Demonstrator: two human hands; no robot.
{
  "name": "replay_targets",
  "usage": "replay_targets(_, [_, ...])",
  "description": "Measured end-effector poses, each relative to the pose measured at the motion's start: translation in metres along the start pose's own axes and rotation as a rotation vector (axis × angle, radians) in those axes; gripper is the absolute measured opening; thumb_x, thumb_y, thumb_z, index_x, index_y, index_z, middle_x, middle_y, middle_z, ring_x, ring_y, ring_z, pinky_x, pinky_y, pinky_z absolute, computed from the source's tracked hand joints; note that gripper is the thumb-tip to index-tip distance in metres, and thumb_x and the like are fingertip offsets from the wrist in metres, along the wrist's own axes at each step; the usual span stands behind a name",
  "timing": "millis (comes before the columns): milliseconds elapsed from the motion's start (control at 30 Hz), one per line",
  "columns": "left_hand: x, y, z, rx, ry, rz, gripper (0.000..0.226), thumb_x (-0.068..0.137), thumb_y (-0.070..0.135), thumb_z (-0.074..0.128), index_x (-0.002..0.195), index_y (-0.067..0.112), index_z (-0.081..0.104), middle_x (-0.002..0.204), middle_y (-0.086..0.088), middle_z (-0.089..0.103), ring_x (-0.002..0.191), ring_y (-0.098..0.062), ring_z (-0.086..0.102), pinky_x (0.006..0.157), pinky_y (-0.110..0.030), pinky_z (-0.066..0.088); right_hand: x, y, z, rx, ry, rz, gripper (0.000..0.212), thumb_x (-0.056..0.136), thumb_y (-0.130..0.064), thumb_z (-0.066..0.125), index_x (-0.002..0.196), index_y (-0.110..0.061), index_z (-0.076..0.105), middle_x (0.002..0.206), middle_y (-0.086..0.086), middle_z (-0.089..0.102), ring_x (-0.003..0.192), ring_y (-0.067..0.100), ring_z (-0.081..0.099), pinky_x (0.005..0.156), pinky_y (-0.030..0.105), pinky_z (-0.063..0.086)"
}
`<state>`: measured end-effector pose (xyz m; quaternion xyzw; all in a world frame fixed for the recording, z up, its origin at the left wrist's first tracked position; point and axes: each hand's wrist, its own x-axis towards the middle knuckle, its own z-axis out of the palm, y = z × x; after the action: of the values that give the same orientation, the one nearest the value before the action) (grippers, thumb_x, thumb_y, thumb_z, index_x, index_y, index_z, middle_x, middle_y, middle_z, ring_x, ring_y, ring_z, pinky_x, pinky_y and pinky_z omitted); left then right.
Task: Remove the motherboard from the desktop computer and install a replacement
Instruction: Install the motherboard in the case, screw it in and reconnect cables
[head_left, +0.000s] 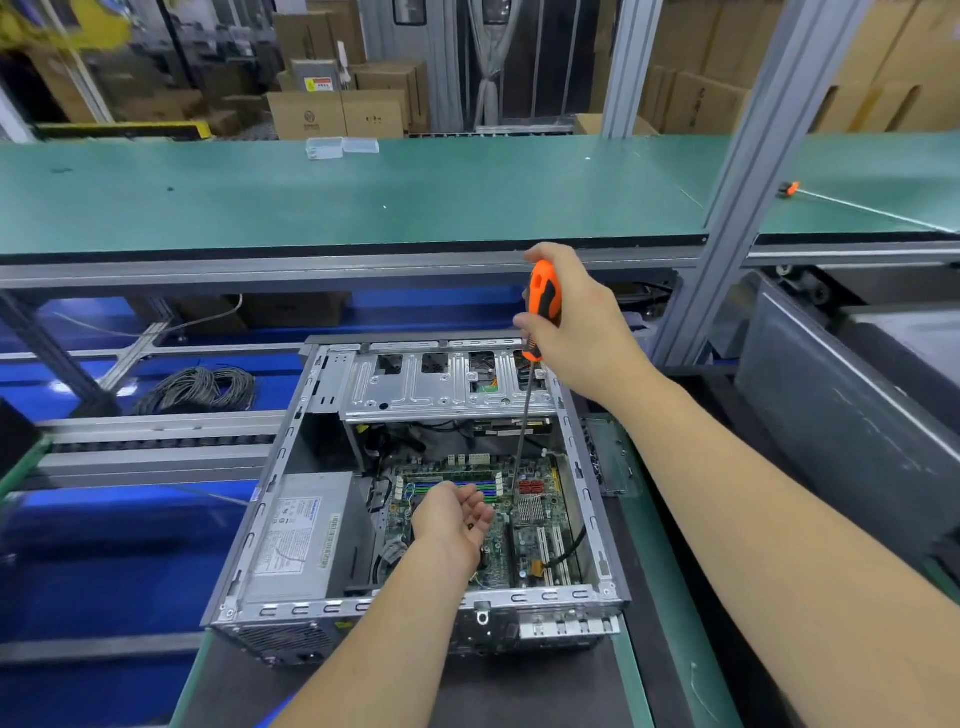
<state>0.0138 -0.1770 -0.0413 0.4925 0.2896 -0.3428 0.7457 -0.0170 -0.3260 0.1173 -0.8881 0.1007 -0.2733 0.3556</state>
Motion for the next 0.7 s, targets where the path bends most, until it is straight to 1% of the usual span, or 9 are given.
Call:
replay_targets(133, [0.000,-0.001,-0.001,0.051,0.000,0.013,0.023,0.099,-0.002,0.039,0.093,-0.005,0.061,0.090,-0.018,0.058,0.075,-0.024,0.054,0.068,-0.033,0.054,0.003,-0.011,-0.013,0.024,0.022,0.008,0.055,0.092,-0.012,0.067,0.132,-0.036,0.037,0.109,0.004,0.059,0.094,0.028,0.064,0.085,0.044,0.056])
replay_targets(233, [0.001,-0.003,0.000,0.115,-0.001,0.034,0.023,0.099,0.000,0.040,0.094,-0.005,0.062,0.092,-0.020,0.062,0.077,-0.026,0.058,0.072,-0.034,0.056,0.011,-0.025,-0.033,0.026,0.100,-0.021,0.055,0.092,-0.013,0.068,0.134,-0.033,0.039,0.107,-0.001,0.055,0.082,0.018,0.069,0.078,0.039,0.060])
replay_targets(267, [0.001,-0.003,0.001,0.133,0.000,0.044,0.023,0.100,0.002,0.040,0.095,-0.005,0.062,0.092,-0.020,0.062,0.077,-0.027,0.059,0.073,-0.034,0.056,0.014,-0.031,-0.041,0.035,0.126,-0.036,0.055,0.091,-0.013,0.068,0.135,-0.031,0.039,0.104,-0.005,0.052,0.081,0.019,0.069,0.075,0.040,0.061])
replay_targets(333, [0.003,-0.005,0.003,0.162,0.011,0.075,0.025,0.104,0.009,0.041,0.097,-0.005,0.061,0.094,-0.021,0.063,0.080,-0.027,0.061,0.074,-0.035,0.057,0.022,-0.043,-0.056,0.071,0.169,-0.054,0.054,0.091,-0.013,0.068,0.135,-0.028,0.041,0.101,-0.009,0.047,0.087,0.030,0.068,0.071,0.044,0.061])
replay_targets(433, [0.002,-0.005,0.003,0.128,-0.027,0.072,0.036,0.108,0.023,0.039,0.100,-0.005,0.060,0.096,-0.020,0.063,0.083,-0.027,0.061,0.080,-0.036,0.054,0.031,-0.058,-0.074,0.124,0.204,-0.065,0.052,0.091,-0.013,0.068,0.134,-0.026,0.041,0.104,-0.004,0.047,0.092,0.039,0.064,0.060,0.043,0.062])
replay_targets(500, [-0.001,-0.003,0.004,0.031,-0.116,0.023,0.045,0.109,0.034,0.038,0.101,-0.005,0.060,0.099,-0.021,0.062,0.080,-0.026,0.058,0.073,-0.035,0.053,0.034,-0.065,-0.080,0.136,0.212,-0.057,0.051,0.092,-0.014,0.068,0.134,-0.026,0.041,0.110,-0.001,0.047,0.096,0.038,0.062,0.056,0.040,0.062])
replay_targets(567, [-0.003,0.000,0.004,-0.063,-0.192,-0.022,0.051,0.107,0.043,0.038,0.096,-0.001,0.060,0.086,-0.016,0.059,0.067,-0.021,0.051,0.059,-0.029,0.046,0.034,-0.068,-0.079,0.168,0.206,-0.034,0.050,0.092,-0.014,0.068,0.133,-0.026,0.042,0.111,0.001,0.046,0.094,0.038,0.062,0.051,0.038,0.060])
replay_targets(633, [-0.004,0.002,0.005,-0.103,-0.242,-0.055,0.048,0.106,0.047,0.039,0.079,0.008,0.051,0.064,-0.004,0.043,0.050,-0.013,0.033,0.045,-0.023,0.030,0.031,-0.068,-0.075,0.176,0.190,-0.015,0.049,0.092,-0.013,0.068,0.132,-0.026,0.043,0.108,0.002,0.046,0.089,0.039,0.062,0.050,0.038,0.060])
replay_targets(700, [-0.004,0.001,0.005,-0.076,-0.252,-0.051,0.044,0.106,0.043,0.041,0.071,0.016,0.038,0.056,0.003,0.026,0.042,-0.010,0.018,0.037,-0.021,0.017,0.029,-0.068,-0.072,0.162,0.187,-0.005,0.048,0.092,-0.013,0.068,0.131,-0.026,0.044,0.105,0.001,0.046,0.085,0.037,0.063,0.050,0.037,0.060])
